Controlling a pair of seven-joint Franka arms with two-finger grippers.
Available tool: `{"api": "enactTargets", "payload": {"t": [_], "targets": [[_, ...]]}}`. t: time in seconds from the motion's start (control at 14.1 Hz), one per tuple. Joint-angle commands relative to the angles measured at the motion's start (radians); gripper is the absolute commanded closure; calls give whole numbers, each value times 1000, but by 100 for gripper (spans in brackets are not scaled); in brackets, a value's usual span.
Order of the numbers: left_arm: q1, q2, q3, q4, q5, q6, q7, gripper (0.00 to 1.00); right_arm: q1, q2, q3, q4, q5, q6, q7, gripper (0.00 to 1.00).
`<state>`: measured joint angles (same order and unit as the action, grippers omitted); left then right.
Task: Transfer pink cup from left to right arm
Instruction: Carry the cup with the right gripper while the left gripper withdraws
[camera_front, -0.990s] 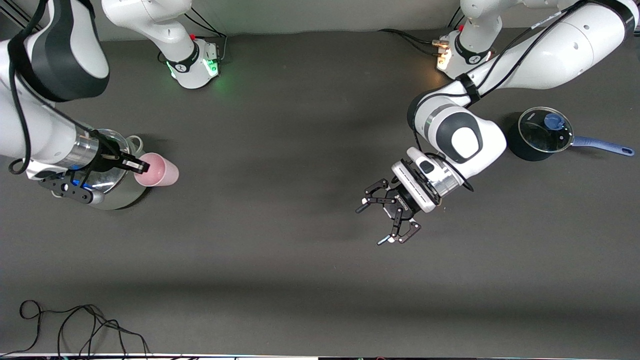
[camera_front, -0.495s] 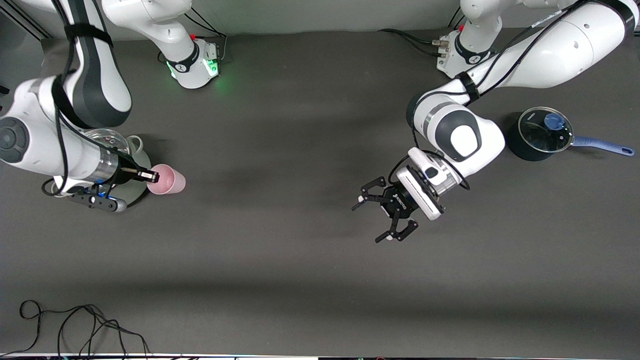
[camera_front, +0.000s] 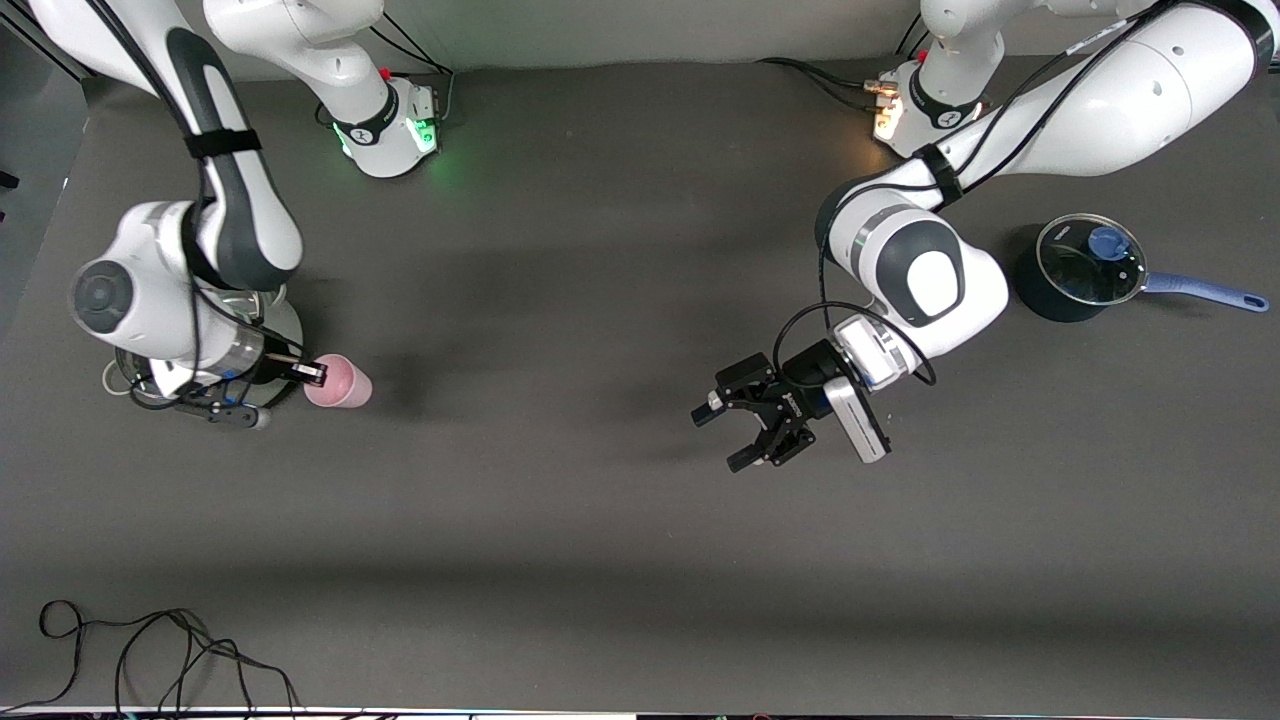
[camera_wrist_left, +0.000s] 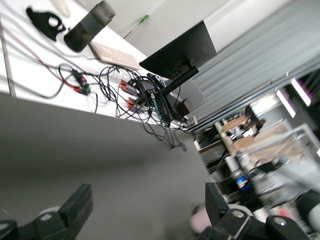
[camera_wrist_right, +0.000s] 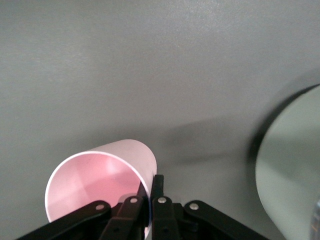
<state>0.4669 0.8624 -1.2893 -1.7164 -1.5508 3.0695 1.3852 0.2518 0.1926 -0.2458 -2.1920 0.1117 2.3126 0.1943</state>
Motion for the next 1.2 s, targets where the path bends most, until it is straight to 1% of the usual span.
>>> {"api": "enactTargets", "payload": {"t": [0.0, 0.14, 0.21, 0.35, 0.42, 0.49, 0.64, 0.71, 0.78, 0.92, 0.99, 1.13], "targets": [[9, -17, 2, 1, 11, -69, -264, 0, 6, 43, -3, -40, 8, 118, -42, 100], [10, -23, 7, 6, 15, -97, -430, 0, 4, 89, -3, -52, 16, 194, -56, 100], [10, -23, 7, 6, 15, -98, -474, 0, 6, 108, -1, -55, 16, 220, -56, 100], [10, -23, 8, 0, 15, -100, -492, 0, 9, 126, -1, -55, 16, 237, -56, 100], [10, -23, 10, -3, 17, -106, -492, 0, 10, 125, -1, -55, 16, 235, -58, 84], [10, -23, 10, -5, 26, -106, -492, 0, 10, 122, -1, -55, 16, 234, -56, 58], [10, -23, 11, -9, 31, -103, -492, 0, 10, 113, 0, -54, 16, 229, -56, 21], [9, -23, 11, -9, 29, -95, -509, 0, 15, 104, 0, -54, 16, 225, -56, 8], [10, -28, 11, -11, 29, -89, -537, 0, 24, 91, -1, -52, 16, 222, -55, 0], [9, -31, 4, -14, 24, -57, -608, 0, 30, 62, -3, -40, 16, 187, -50, 0], [9, -34, 1, -14, 24, -35, -655, 0, 30, 47, -3, -17, 16, 153, -52, 0], [-8, -36, 1, -14, 24, 15, -676, 0, 30, 13, -3, 41, 16, 47, -45, 0]]}}
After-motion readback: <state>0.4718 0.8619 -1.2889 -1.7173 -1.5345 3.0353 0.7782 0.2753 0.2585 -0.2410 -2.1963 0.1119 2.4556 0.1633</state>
